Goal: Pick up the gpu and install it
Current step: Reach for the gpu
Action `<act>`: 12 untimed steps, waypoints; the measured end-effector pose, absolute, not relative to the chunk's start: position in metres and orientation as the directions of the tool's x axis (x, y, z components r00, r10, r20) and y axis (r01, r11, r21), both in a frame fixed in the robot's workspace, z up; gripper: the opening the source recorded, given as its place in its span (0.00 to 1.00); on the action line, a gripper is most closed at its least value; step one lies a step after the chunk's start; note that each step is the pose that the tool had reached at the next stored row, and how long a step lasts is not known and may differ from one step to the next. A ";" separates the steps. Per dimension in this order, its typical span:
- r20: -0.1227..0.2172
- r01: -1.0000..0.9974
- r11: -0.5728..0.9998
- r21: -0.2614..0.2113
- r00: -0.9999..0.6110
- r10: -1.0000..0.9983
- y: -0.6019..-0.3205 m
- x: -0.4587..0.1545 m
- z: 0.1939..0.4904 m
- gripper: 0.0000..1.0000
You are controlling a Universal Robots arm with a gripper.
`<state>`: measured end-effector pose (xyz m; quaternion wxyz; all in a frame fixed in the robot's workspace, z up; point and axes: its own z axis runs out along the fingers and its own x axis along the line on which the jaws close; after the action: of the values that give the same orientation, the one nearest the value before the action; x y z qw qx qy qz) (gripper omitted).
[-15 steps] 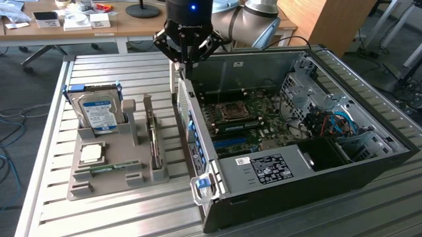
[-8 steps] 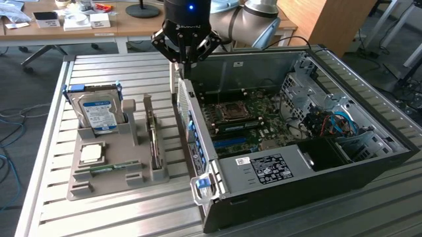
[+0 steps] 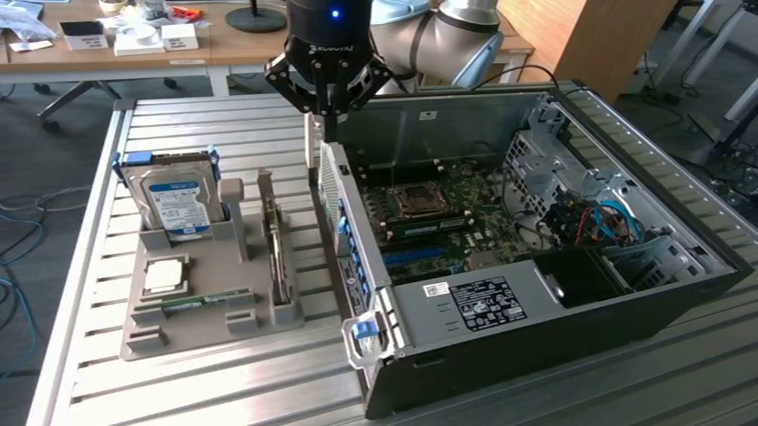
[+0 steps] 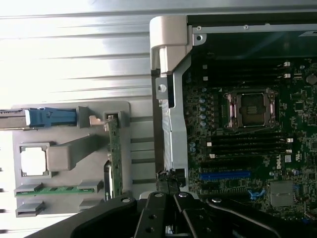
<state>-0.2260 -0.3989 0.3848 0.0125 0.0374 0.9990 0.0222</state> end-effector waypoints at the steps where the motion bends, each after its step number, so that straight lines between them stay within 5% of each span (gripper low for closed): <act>1: -0.023 0.074 0.996 0.045 -0.997 0.075 -0.399 -0.227 0.385 0.11; 12: -0.023 0.074 0.996 0.045 -0.997 0.075 -0.399 -0.250 0.384 0.11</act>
<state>-0.2500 -0.3989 0.3836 0.0124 0.0373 0.9990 0.0222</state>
